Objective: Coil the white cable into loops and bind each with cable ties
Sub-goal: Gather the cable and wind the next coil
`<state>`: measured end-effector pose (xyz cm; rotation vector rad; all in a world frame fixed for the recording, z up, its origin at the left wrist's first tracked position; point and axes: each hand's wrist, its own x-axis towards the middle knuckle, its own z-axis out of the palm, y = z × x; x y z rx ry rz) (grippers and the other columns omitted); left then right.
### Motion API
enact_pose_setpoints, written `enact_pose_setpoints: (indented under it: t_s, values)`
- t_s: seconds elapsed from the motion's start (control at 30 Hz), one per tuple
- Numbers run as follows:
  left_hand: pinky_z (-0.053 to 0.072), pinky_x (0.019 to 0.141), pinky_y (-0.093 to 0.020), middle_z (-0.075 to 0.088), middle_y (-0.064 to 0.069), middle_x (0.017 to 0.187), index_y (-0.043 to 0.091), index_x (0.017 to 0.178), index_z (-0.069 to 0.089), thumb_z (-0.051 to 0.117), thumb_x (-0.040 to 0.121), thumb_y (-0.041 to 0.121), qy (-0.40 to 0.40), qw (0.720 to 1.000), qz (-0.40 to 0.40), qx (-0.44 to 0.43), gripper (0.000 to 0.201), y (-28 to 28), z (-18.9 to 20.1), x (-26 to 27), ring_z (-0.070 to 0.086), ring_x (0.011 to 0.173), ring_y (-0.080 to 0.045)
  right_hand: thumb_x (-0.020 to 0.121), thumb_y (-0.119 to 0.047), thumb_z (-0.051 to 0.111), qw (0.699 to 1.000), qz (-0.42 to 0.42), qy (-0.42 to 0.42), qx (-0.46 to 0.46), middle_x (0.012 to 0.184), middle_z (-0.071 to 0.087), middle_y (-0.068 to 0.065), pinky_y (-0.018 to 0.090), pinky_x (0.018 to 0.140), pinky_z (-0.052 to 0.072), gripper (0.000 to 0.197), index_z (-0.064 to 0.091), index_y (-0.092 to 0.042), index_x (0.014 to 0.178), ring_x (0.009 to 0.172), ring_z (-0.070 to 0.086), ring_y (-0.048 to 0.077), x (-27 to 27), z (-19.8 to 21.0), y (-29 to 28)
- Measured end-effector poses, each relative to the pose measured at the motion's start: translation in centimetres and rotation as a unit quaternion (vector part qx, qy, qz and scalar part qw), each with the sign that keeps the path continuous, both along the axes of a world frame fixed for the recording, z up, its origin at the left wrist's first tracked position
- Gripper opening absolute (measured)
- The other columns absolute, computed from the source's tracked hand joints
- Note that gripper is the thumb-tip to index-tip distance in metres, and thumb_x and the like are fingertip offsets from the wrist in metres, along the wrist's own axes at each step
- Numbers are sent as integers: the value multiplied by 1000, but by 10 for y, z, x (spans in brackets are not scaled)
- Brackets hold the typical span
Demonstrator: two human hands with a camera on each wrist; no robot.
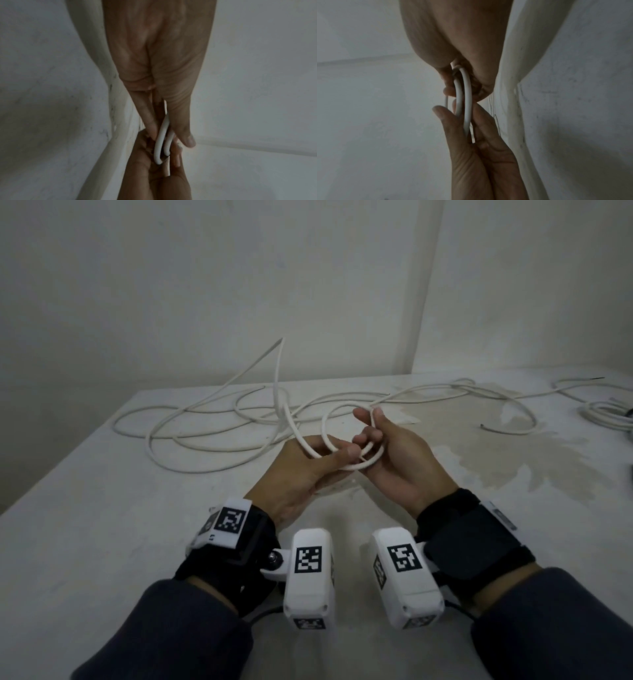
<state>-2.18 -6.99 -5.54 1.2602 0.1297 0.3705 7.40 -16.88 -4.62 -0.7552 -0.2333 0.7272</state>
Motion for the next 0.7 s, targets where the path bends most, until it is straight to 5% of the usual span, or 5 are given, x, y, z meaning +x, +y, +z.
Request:
enact_pose_setpoints:
  t_s: [0.13,0.27,0.53,0.7]
  values:
    - [57,65,-22,73,-14,87,-1,101,58,66,85,6,-19,989,127,-69,20,2,3,4,72,75,-18,103,-24,39,997,-39,49,36,48,26,-4,18,38,39,32,58,-1,92,36,30,7,5,1,0]
    - [58,63,-26,74,-12,82,2,113,57,63,90,11,-53,978,196,-47,26,2,4,6,73,75,-21,102,-19,42,999,-48,-12,1,49,20,-6,17,34,24,24,52,-10,82,38,20,6,4,2,1]
    - [55,61,-23,68,-6,76,6,113,61,46,99,11,-34,994,106,14,21,-2,8,4,60,57,-12,98,-10,49,968,-49,-212,-123,46,27,-9,16,35,20,8,53,-6,93,39,20,5,1,7,-8]
    - [46,55,-21,46,7,55,6,106,66,44,100,15,-12,986,89,137,24,-10,12,7,40,47,-5,98,-12,51,947,-29,-285,-147,48,29,-6,17,40,21,10,55,-8,89,39,23,7,-4,10,-11]
